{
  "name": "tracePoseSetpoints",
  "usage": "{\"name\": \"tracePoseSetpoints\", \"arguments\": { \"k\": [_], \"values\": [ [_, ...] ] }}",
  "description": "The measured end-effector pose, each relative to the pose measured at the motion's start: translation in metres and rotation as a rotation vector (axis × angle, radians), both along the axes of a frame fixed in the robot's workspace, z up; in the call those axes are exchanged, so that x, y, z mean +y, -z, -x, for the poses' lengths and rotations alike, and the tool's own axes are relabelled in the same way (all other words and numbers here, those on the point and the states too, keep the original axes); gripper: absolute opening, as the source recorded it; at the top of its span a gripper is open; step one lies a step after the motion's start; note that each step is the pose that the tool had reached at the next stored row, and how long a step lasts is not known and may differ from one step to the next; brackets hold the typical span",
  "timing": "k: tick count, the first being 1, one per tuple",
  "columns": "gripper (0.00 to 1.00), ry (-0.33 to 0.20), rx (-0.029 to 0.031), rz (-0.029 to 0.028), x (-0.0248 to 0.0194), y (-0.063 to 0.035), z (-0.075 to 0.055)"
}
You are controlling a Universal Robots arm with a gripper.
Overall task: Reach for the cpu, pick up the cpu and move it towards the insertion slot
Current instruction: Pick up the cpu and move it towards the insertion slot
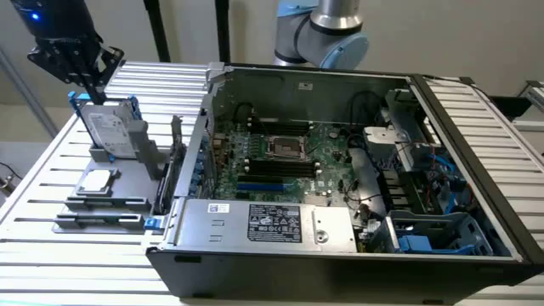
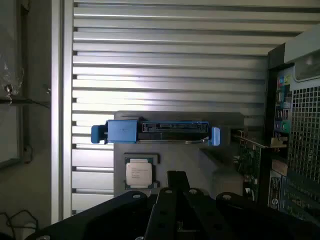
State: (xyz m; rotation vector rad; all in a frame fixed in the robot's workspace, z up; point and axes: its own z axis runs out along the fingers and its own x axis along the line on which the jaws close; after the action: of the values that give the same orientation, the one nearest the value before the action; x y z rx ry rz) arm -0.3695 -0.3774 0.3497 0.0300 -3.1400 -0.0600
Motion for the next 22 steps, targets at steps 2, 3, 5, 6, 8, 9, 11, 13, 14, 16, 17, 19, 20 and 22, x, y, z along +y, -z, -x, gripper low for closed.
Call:
{"name": "tracePoseSetpoints", "arguments": {
  "k": [2,3,5,6,8,9,11,13,14,16,17,19,20,22],
  "values": [
    [0.11,0.0,0.0,0.0,0.0,0.0,0.0],
    [0.11,0.0,0.0,0.0,0.0,0.0,0.0],
    [0.11,0.0,0.0,0.0,0.0,0.0,0.0],
    [0.11,0.0,0.0,0.0,0.0,0.0,0.0],
    [0.11,0.0,0.0,0.0,0.0,0.0,0.0],
    [0.11,0.0,0.0,0.0,0.0,0.0,0.0],
    [0.11,0.0,0.0001,0.0,0.0,0.0,0.0],
    [0.11,0.0,0.0003,0.0002,-0.0005,-0.0001,0.001],
    [0.11,0.0,0.0001,0.0,-0.0012,0.0,0.002],
    [0.11,0.0,0.0001,0.0001,-0.0028,0.0,0.007],
    [0.11,0.0,0.0001,0.0001,-0.0039,0.0001,0.01],
    [0.11,0.0,0.0,0.0,-0.0065,0.0003,0.019],
    [0.11,0.0,0.0001,0.0,-0.0087,0.0004,0.023],
    [0.11,0.0,0.0,0.0,-0.0135,0.0007,0.031]
  ]
}}
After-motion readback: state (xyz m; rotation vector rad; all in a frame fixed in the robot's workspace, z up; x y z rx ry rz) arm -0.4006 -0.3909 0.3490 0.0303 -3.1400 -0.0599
